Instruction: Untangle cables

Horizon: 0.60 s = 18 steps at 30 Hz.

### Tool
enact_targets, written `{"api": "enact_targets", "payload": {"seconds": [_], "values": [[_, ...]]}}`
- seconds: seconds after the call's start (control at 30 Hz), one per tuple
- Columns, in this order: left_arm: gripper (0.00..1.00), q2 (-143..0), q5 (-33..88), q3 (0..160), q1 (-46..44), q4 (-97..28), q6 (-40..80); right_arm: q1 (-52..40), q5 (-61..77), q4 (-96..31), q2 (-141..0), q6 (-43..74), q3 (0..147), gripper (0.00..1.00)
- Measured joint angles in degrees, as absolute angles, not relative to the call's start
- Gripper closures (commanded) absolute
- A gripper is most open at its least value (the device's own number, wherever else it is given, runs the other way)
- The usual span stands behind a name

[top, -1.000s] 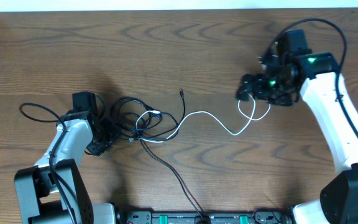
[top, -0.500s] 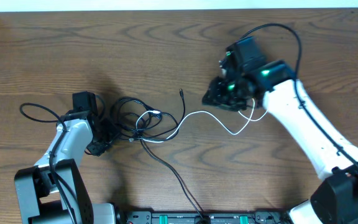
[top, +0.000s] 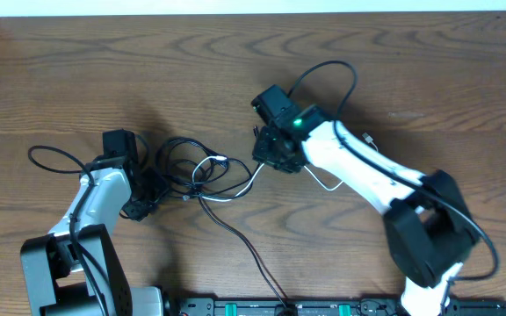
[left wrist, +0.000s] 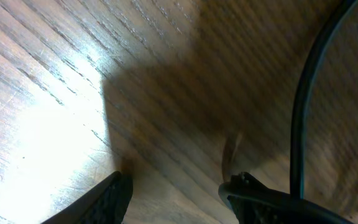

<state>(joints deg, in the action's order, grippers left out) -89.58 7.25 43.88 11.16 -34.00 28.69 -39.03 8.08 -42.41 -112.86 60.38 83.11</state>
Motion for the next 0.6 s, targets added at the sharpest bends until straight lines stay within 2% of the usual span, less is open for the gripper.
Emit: {"api": "enact_targets", "payload": {"seconds": [0.23,0.6], "values": [[0.45,-89.58,7.35,43.88,11.16,-34.04,28.69,-39.59,7.68,-41.04,-116.53,65.65,83.11,0.66],[0.45,-89.58,7.35,43.88,11.16,-34.04,28.69,-40.69,2.76,-41.04,-116.71,74.76,83.11,0.68]]}}
